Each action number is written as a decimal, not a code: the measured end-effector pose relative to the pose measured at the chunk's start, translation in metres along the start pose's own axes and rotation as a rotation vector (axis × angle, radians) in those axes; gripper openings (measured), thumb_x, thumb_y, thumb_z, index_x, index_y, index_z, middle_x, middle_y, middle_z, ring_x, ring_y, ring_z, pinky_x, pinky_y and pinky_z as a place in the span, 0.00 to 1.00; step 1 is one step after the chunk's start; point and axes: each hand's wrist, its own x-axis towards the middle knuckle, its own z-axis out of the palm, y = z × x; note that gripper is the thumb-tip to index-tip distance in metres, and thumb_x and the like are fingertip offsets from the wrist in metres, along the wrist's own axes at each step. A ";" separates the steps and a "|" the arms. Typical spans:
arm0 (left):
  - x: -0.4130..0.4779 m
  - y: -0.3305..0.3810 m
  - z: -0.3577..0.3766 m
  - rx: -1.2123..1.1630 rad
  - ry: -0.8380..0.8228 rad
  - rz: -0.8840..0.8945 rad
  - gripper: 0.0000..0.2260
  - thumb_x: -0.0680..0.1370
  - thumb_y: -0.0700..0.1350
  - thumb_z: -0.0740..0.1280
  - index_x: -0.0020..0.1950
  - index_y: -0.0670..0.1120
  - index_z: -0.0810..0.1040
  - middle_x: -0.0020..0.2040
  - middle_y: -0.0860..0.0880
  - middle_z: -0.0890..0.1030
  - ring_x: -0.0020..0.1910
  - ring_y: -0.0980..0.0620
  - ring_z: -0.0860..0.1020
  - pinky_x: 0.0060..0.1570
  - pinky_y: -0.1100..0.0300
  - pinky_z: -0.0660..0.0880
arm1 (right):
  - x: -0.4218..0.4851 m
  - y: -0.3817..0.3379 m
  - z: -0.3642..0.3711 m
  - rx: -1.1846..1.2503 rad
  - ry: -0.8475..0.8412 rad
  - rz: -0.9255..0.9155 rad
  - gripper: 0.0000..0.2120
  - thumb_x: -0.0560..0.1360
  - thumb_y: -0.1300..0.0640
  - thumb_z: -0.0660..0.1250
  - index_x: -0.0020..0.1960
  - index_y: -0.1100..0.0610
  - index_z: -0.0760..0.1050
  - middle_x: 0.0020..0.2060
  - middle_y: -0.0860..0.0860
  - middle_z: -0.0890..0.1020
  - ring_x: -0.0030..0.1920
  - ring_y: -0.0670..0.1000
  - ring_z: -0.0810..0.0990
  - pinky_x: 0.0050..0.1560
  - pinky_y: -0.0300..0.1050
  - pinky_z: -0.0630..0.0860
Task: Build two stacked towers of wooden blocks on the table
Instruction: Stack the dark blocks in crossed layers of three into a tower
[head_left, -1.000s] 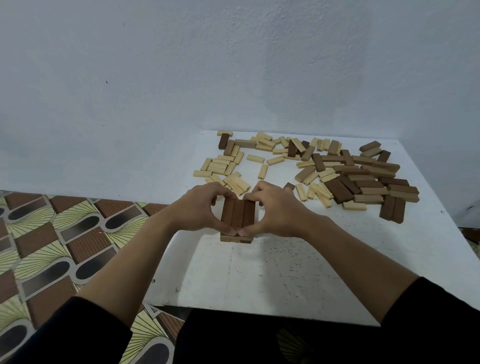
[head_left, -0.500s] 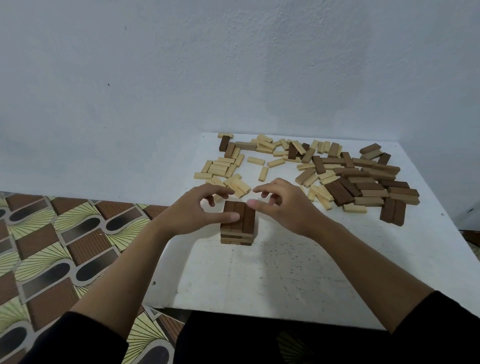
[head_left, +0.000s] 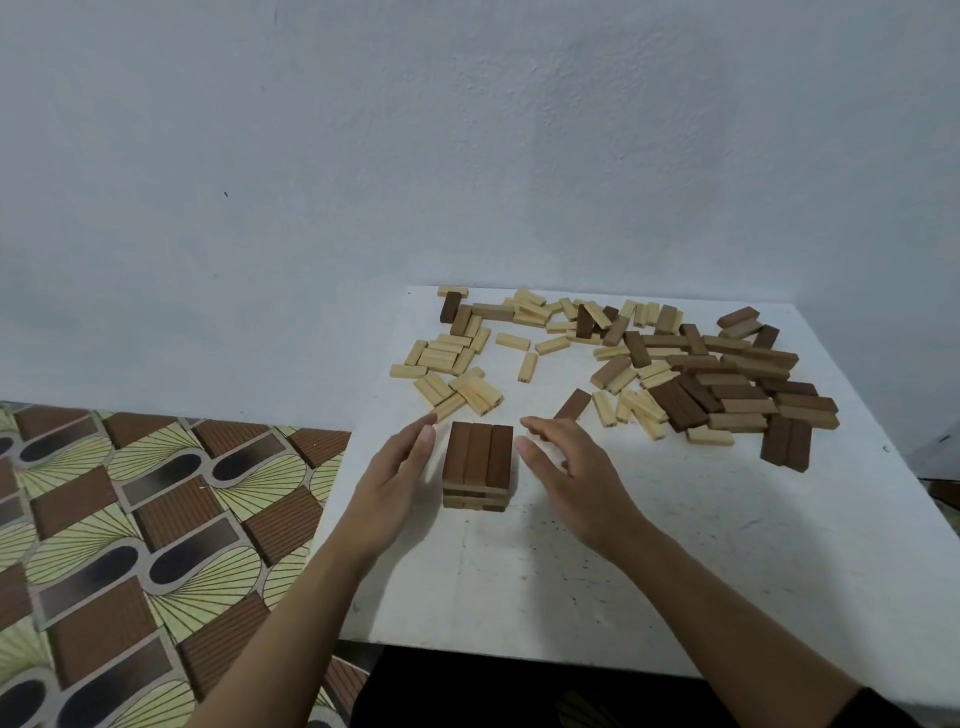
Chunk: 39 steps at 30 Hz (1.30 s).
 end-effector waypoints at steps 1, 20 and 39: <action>0.000 0.000 0.000 0.002 0.019 0.015 0.25 0.80 0.66 0.55 0.73 0.58 0.73 0.69 0.62 0.75 0.70 0.61 0.71 0.69 0.54 0.68 | 0.001 0.000 -0.001 0.005 0.019 -0.012 0.19 0.82 0.43 0.61 0.70 0.48 0.74 0.66 0.44 0.76 0.66 0.43 0.73 0.67 0.45 0.71; 0.154 0.052 -0.014 0.375 0.136 0.138 0.05 0.83 0.49 0.64 0.52 0.51 0.79 0.45 0.53 0.81 0.41 0.53 0.79 0.40 0.63 0.75 | 0.121 0.007 -0.044 -0.251 0.135 -0.229 0.06 0.81 0.54 0.63 0.53 0.52 0.78 0.43 0.44 0.79 0.46 0.43 0.76 0.46 0.42 0.74; 0.250 0.025 0.022 0.990 0.340 0.082 0.20 0.76 0.65 0.58 0.37 0.52 0.76 0.35 0.55 0.75 0.44 0.49 0.74 0.50 0.48 0.57 | 0.264 0.029 0.005 -0.636 0.048 -0.426 0.18 0.79 0.62 0.62 0.69 0.59 0.74 0.62 0.55 0.78 0.59 0.58 0.75 0.55 0.53 0.73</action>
